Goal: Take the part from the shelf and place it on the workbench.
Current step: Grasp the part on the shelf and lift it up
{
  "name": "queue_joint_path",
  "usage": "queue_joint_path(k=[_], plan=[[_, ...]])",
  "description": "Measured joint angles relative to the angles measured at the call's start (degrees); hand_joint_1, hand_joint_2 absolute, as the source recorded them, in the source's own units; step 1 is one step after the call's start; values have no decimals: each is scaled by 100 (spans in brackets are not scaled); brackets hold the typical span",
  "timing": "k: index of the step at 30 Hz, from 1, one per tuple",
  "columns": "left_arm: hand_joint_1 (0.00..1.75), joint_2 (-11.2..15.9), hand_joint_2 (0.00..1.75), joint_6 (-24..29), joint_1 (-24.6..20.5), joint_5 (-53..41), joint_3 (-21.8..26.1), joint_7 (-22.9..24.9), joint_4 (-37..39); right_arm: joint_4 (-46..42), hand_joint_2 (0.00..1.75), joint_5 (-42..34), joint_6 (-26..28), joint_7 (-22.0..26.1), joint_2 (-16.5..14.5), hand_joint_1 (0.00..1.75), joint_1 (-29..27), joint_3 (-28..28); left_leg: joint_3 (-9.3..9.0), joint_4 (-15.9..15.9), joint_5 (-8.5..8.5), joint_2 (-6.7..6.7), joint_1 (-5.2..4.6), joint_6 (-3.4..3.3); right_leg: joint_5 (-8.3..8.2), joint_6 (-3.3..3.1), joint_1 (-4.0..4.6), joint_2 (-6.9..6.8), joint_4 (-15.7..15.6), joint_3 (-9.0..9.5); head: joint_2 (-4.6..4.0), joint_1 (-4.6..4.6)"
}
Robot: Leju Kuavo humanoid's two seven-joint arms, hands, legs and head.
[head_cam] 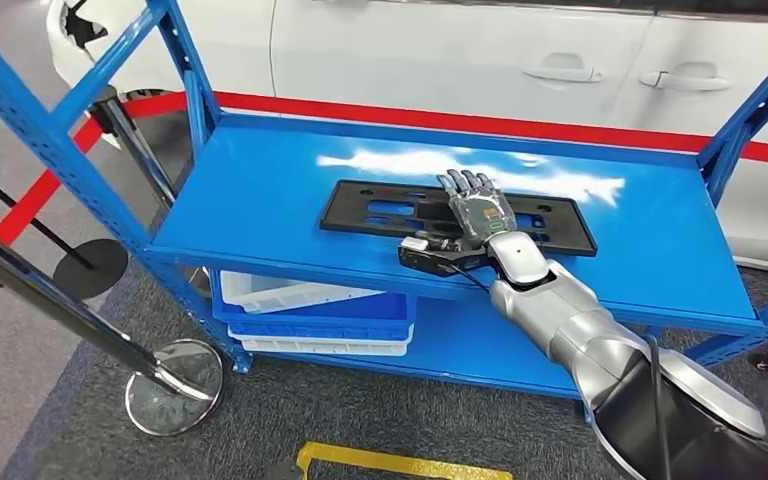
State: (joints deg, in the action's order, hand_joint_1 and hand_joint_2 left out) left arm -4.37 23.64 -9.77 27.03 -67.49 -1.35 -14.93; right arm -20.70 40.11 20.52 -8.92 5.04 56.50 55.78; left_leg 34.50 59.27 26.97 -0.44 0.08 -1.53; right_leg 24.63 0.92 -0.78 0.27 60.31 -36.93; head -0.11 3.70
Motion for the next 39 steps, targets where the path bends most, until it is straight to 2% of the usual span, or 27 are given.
queue_joint_path(k=[2,4,6,7,8,9,10,12,13,14,16,18,19,21,22,23,24,25,26,28,29,32,33,35,37,38,39], plan=[[0,2,0,-1,7,-5,1,0,0,-1,0,0,1,0,2,0,-7,-1,14,33,41,4,8,49,9,-54,-17,6,-31,26,0,-4],[0,3,0,-3,4,-11,1,1,0,-2,0,0,1,1,3,0,6,-2,161,376,223,10,18,115,21,-117,-41,6,-61,83,0,18],[0,4,0,-12,-1,-20,0,2,0,-2,0,0,-8,4,1,0,7,-2,534,1089,490,14,34,167,48,-161,-35,5,-63,120,0,40],[0,4,0,-17,2,-24,0,4,0,-2,0,0,-16,7,-1,0,0,-2,725,1402,565,14,41,179,60,-176,-27,6,-61,132,0,38],[0,4,0,-23,8,-27,0,6,0,-2,0,-1,-24,10,-1,0,-7,-2,842,1543,544,14,43,181,71,-183,-21,8,-60,143,0,39],[0,4,0,-27,13,-29,0,8,0,-2,0,-1,-32,13,-1,0,-11,-2,852,1470,417,14,43,170,81,-185,-14,13,-58,156,0,39],[0,4,0,-30,14,-31,0,12,0,-2,0,-2,-37,16,-1,0,-12,-2,754,1193,209,14,41,147,93,-183,-9,19,-58,173,0,40],[0,5,0,-32,2,-39,0,22,0,-2,0,-7,-44,25,-2,0,-6,-4,435,448,-156,12,18,77,117,-164,3,29,-62,203,0,37],[0,5,0,-32,-6,-44,0,26,0,-2,0,-10,-46,32,-3,0,-3,-5,311,178,-234,12,2,42,125,-146,10,32,-61,205,0,36],[0,6,0,-32,-11,-47,0,30,0,-2,0,-16,-49,42,-3,0,-2,-7,248,42,-242,10,-14,14,129,-124,14,33,-65,201,0,33],[0,7,0,-36,-7,-48,0,32,1,-2,0,-31,-54,77,-3,0,-2,-13,211,-31,-227,7,-16,-25,136,-68,24,34,-85,196,0,32],[0,8,0,-52,8,-54,1,27,2,-4,0,-82,-52,146,3,0,-11,-37,158,-114,-256,15,11,-70,242,-14,20,30,14,157,0,27],[0,8,0,-62,11,-59,2,22,2,-6,0,-122,-50,189,8,0,-15,-57,128,-160,-272,20,26,-97,350,5,20,27,176,85,0,20],[0,7,0,-81,10,-65,2,12,2,-18,0,-234,-45,288,14,0,-48,-94,101,-182,-274,25,29,-133,655,30,9,21,858,-238,0,9],[0,7,0,-86,12,-65,2,10,2,-25,0,-305,-40,354,16,0,-80,-114,96,-177,-266,24,30,-142,753,44,4,21,1181,-407,0,5],[0,7,0,-91,18,-66,2,8,2,-32,44,-387,-32,435,18,0,-119,-136,90,-169,-256,20,32,-145,781,61,-7,20,1401,-531,0,3],[0,7,0,-95,26,-67,2,8,2,-38,87,-463,-21,514,19,0,-154,-162,84,-155,-240,15,37,-141,690,78,-22,18,1384,-545,0,2],[0,7,0,-99,34,-69,2,8,2,-49,131,-537,-8,600,21,0,-178,-195,79,-127,-217,9,44,-128,509,93,-42,13,1160,-457,0,-1],[0,7,0,-104,41,-73,2,8,2,-67,175,-601,5,685,21,0,-190,-228,79,-86,-182,3,49,-100,312,107,-65,5,800,-304,0,-3],[0,10,0,-120,41,-95,2,8,2,-128,175,-718,27,887,15,0,-199,-290,107,16,-111,-1,37,-28,100,103,-69,-1,196,-15,0,-7],[0,13,0,-131,39,-108,2,8,2,-164,175,-773,34,1008,12,0,-215,-314,120,50,-91,-2,27,2,94,84,-59,2,70,48,0,-6],[0,17,0,-152,42,-134,2,8,2,-260,175,-864,41,1289,8,0,-289,-362,127,72,-71,3,40,65,103,-27,-38,14,49,66,0,-4],[0,19,0,-154,41,-144,1,8,2,-293,175,-869,41,1331,7,0,-300,-379,157,145,-10,6,48,93,95,-66,-44,15,38,74,0,5],[0,24,0,-161,28,-161,0,8,2,-365,175,-861,37,1368,5,0,-307,-413,365,611,261,12,60,145,84,-125,-57,15,19,88,0,26],[0,28,0,-169,15,-170,0,8,2,-414,175,-846,27,1375,3,0,-343,-426,707,1310,546,13,64,172,88,-150,-41,14,20,90,0,35],[0,31,0,-171,15,-172,0,8,2,-430,175,-842,26,1382,3,0,-374,-427,821,1521,580,13,63,170,91,-155,-29,13,20,92,0,35],[0,34,0,-171,17,-173,0,8,2,-454,175,-845,32,1399,3,0,-408,-428,845,1539,515,13,59,154,93,-158,-16,13,21,95,0,34]])
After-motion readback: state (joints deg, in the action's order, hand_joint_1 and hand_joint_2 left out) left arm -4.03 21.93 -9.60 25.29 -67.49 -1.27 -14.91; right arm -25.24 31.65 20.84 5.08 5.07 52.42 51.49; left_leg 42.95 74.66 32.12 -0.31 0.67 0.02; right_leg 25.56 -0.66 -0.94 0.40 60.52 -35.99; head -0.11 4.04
